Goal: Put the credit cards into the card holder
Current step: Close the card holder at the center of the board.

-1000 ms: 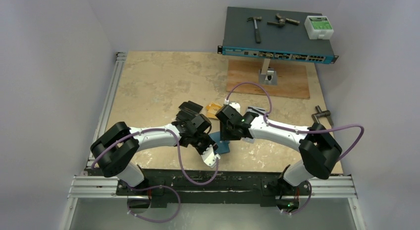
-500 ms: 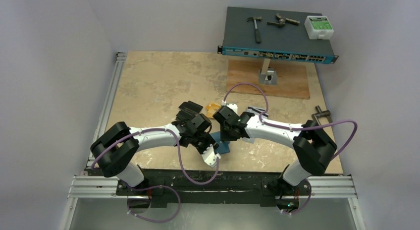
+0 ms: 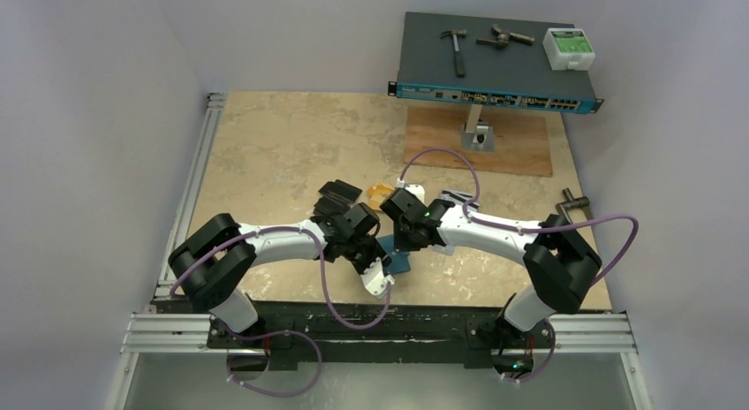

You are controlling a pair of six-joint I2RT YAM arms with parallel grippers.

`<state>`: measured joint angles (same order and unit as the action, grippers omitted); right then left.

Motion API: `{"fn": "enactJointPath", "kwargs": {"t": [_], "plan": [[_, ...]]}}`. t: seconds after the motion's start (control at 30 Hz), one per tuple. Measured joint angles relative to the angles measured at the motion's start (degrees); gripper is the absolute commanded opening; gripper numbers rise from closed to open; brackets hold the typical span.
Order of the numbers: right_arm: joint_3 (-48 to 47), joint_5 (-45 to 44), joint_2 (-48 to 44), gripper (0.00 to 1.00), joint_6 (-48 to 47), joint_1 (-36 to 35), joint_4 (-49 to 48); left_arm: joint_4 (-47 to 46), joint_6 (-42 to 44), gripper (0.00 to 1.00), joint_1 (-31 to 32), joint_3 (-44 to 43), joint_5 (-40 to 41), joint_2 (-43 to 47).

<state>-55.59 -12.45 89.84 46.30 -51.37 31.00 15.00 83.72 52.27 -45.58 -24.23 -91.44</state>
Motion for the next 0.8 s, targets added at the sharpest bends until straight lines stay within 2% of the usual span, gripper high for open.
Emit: {"fn": "enactJointPath", "kwargs": {"t": [0.3,0.8], "plan": [[0.8,0.2,-1.8,0.0,0.1,0.0,-0.2,0.5,3.1,0.25,0.0,-0.3,0.0,-0.5],[2.2,5.1,0.2,0.0,-1.6,0.2,-3.9,1.2,5.0,0.25,0.0,-0.3,0.0,-0.5]]}}
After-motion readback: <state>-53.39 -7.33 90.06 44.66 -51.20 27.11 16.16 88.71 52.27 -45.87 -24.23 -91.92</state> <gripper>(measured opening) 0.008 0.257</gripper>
